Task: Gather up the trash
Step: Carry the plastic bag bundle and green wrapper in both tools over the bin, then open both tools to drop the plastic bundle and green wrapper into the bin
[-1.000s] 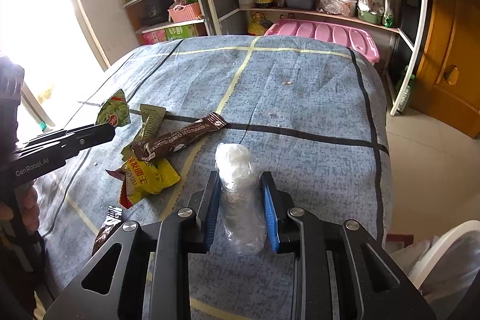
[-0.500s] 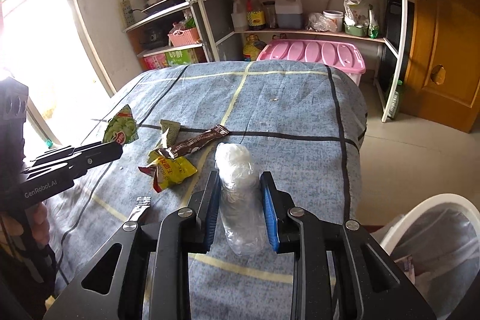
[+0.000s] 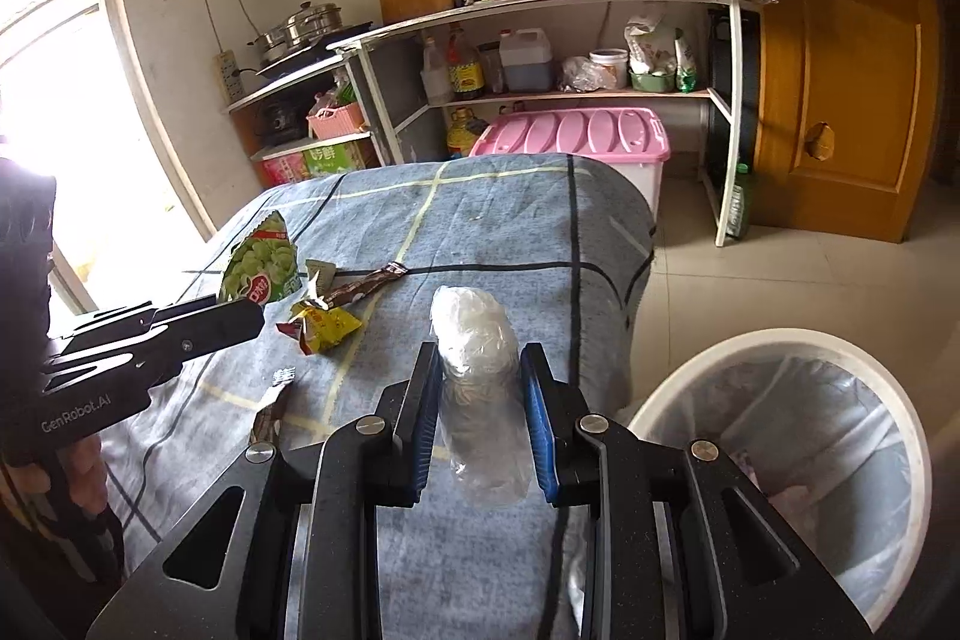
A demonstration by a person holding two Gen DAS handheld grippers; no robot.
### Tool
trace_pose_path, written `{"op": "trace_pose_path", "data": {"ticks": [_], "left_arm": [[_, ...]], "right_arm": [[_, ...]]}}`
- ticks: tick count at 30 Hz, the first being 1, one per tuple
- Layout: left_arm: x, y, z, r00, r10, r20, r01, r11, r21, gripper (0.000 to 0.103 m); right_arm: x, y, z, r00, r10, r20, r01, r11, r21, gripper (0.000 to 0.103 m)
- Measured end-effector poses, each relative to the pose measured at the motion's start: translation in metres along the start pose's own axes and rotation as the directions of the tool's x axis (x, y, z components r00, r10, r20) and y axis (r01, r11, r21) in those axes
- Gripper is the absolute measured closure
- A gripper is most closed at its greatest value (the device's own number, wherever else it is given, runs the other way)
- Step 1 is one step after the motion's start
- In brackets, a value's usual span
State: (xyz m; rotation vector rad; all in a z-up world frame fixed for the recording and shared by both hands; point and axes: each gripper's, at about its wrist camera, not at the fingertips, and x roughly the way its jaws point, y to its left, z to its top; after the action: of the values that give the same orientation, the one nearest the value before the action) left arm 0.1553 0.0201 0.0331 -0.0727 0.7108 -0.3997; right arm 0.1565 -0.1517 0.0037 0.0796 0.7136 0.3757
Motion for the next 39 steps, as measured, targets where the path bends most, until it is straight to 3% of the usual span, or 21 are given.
{"op": "trace_pose_path", "data": {"ticks": [9,19,28,36,39], "left_arm": [[0.022,-0.073,0.003,0.992,-0.120,-0.034,0.123,0.987,0.100,0.086],[0.060,-0.144,-0.006,0.967,-0.226,-0.114,0.243,0.956,0.166,0.086],[0.096,-0.184,-0.022,0.944,-0.256,-0.207,0.295,0.936,0.190,0.086],[0.118,-0.191,-0.028,0.932,-0.250,-0.262,0.300,0.938,0.172,0.086],[0.120,-0.192,-0.029,0.930,-0.248,-0.270,0.302,0.936,0.182,0.079]], "right_arm": [[-0.047,-0.044,-0.015,0.995,-0.091,0.037,0.089,0.994,0.056,0.075],[-0.077,-0.099,-0.039,0.981,-0.191,0.014,0.188,0.974,0.127,0.075],[-0.073,-0.139,-0.066,0.967,-0.239,-0.086,0.250,0.954,0.165,0.075],[-0.063,-0.161,-0.080,0.949,-0.282,-0.142,0.306,0.932,0.194,0.075],[-0.059,-0.162,-0.081,0.944,-0.281,-0.171,0.311,0.932,0.186,0.073]]}}
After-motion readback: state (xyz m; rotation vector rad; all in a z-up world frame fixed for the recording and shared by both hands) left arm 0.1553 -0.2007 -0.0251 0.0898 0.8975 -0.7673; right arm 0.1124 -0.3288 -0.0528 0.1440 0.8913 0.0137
